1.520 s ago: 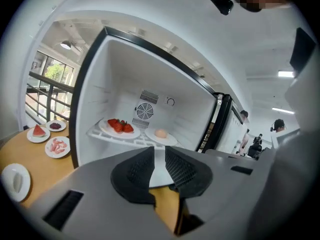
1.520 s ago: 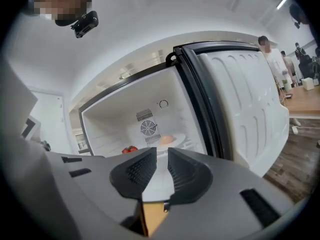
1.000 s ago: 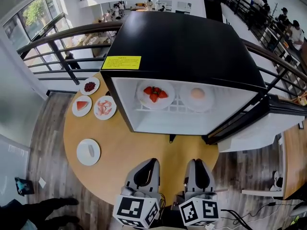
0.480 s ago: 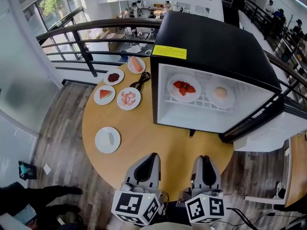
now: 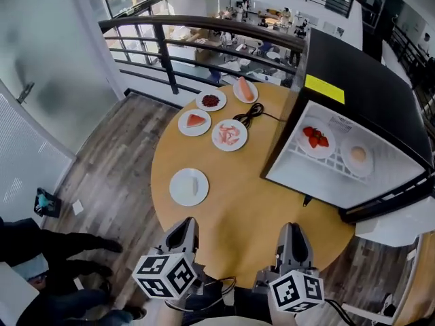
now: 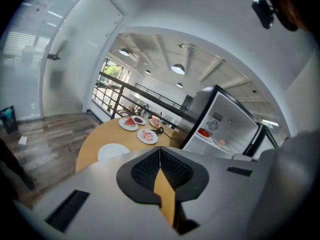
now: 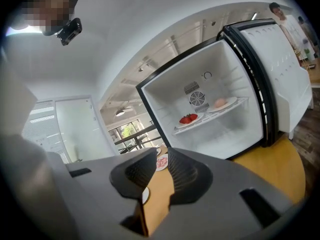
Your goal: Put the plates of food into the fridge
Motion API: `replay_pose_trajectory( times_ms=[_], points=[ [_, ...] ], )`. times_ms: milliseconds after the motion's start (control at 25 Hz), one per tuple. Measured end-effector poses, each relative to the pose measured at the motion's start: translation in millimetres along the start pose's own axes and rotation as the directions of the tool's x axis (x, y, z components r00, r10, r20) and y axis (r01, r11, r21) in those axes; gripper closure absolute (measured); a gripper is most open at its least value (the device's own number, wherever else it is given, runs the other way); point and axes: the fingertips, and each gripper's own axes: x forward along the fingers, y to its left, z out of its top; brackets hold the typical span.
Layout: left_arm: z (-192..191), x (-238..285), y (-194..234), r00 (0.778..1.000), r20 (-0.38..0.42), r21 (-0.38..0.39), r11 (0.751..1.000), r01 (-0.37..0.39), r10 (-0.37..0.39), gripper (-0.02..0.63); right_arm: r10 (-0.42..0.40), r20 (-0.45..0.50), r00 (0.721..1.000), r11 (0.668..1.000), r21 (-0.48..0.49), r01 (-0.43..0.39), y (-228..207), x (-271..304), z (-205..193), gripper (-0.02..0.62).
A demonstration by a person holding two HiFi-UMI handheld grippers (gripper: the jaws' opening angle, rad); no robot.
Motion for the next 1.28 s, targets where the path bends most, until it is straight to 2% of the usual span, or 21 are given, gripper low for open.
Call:
replay_pose_trajectory(
  times_ms=[80, 280, 560, 720, 840, 1040, 1200, 1280],
  points=[
    [7, -6, 25, 0.999, 0.024, -0.055, 0.998, -0.026, 0.027, 0.598, 0.008, -0.021, 1.000, 1.000, 0.003, -0.008, 6, 7, -8, 0.520],
    [15, -13, 78, 0.990, 0.032, -0.002, 0.991, -0.135, 0.135, 0.598, 0.050, -0.067, 0.996, 0.999, 0.018, -0.049, 27, 24, -30, 0.520],
    [16, 0, 114, 0.992, 0.007, -0.014, 0.992, -0.124, 0.124, 0.598, 0.130, -0.141, 0.981, 0.991, 0.005, -0.131, 61, 51, -62, 0.537],
    [10, 13, 131, 0.994, -0.026, -0.028, 0.993, -0.111, 0.110, 0.598, 0.221, -0.236, 0.946, 0.974, 0.096, -0.204, 80, 71, -92, 0.541],
    [3, 22, 149, 0.992, -0.065, -0.047, 0.993, -0.108, 0.105, 0.598, 0.268, -0.294, 0.917, 0.960, 0.164, -0.228, 89, 84, -114, 0.541],
    [-10, 41, 179, 0.986, -0.148, -0.110, 0.989, -0.094, 0.078, 0.598, 0.287, -0.417, 0.863, 0.955, 0.196, -0.223, 93, 106, -154, 0.541],
    [-25, 59, 200, 0.968, -0.237, -0.114, 0.988, -0.109, 0.079, 0.598, 0.312, -0.482, 0.819, 0.940, 0.283, -0.191, 88, 122, -177, 0.541],
    [-33, 69, 209, 0.960, -0.271, -0.140, 0.983, -0.116, 0.074, 0.598, 0.316, -0.507, 0.802, 0.934, 0.315, -0.168, 83, 130, -186, 0.541]
  ],
)
